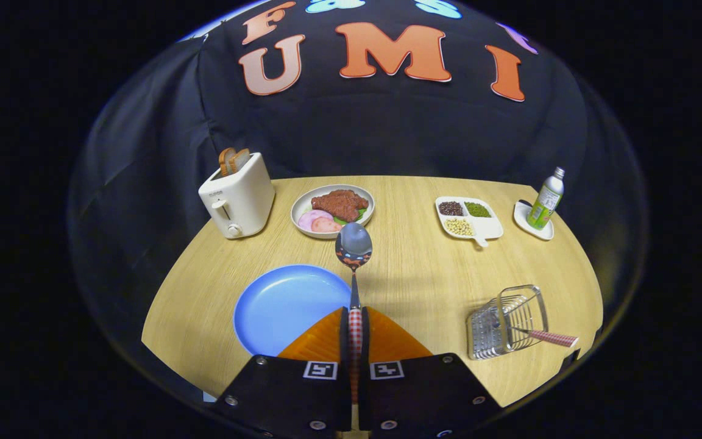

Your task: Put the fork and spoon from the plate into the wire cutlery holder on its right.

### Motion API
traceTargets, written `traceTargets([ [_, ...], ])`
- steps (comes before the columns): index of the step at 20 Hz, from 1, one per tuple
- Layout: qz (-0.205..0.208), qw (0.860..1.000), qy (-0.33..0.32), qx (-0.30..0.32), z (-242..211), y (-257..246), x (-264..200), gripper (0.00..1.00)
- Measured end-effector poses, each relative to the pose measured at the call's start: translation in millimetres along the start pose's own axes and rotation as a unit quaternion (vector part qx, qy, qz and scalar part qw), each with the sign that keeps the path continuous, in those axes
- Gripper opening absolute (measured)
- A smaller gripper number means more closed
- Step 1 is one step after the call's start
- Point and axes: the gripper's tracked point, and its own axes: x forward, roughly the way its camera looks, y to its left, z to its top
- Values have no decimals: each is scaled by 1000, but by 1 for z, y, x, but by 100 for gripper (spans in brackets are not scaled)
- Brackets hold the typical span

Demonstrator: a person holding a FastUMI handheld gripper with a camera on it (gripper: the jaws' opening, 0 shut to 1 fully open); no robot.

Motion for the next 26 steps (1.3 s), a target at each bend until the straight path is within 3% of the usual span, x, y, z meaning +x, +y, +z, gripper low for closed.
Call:
traceTargets([
  [16, -52, 999, 4, 5, 20, -129, -60, 5],
  [20, -56, 998, 30, -3, 12, -150, -68, 5],
  [26, -39, 990, 137, -17, -25, -169, -74, 5],
])
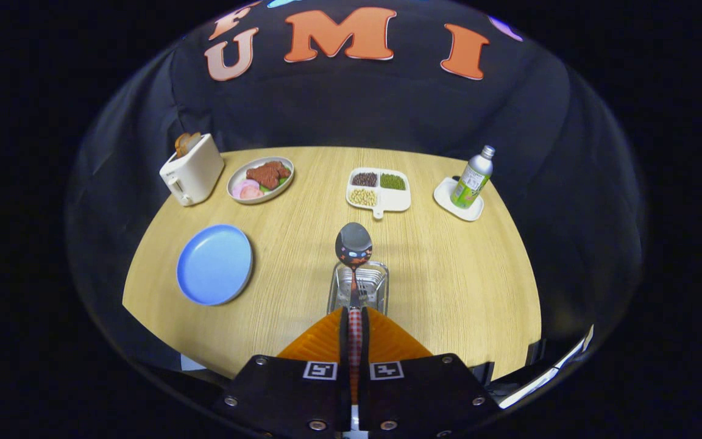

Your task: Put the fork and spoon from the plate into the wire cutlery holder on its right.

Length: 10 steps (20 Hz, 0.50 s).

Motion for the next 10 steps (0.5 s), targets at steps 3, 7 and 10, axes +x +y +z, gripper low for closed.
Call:
traceTargets([
  [3, 6, 999, 46, -9, -15, -8, 7, 5],
  [7, 19, 993, 111, -36, -28, -15, 15, 5],
  [10, 18, 986, 154, -61, -31, -18, 21, 5],
])
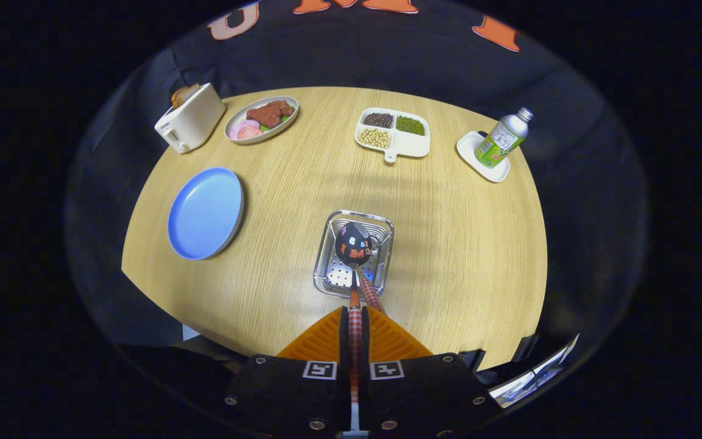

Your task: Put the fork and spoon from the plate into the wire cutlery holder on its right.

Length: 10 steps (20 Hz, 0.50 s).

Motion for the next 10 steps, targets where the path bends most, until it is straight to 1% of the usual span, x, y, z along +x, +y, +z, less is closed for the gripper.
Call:
traceTargets([
  [6, 10, 996, 83, -36, -2, 0, 9, 6],
  [10, 25, 992, 117, -30, 2, 9, 20, 7],
])
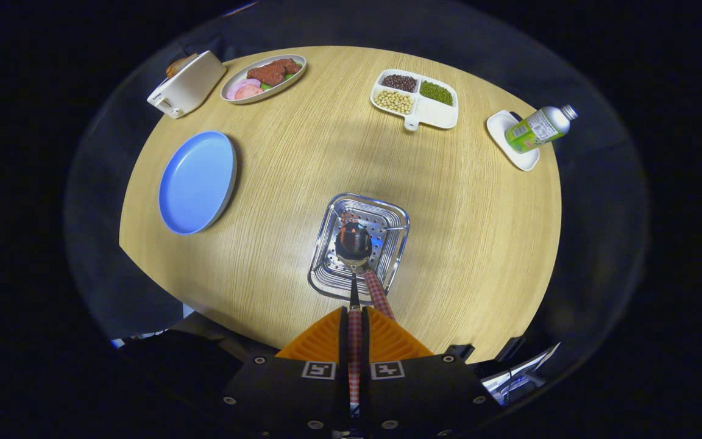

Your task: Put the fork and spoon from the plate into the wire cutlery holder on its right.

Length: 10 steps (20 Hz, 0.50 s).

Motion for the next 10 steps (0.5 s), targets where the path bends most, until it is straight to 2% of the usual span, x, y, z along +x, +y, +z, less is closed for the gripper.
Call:
traceTargets([
  [3, 16, 1000, 25, 5, 2, 4, 6, 7],
  [10, 21, 998, 36, 43, 8, -2, 9, 12],
])
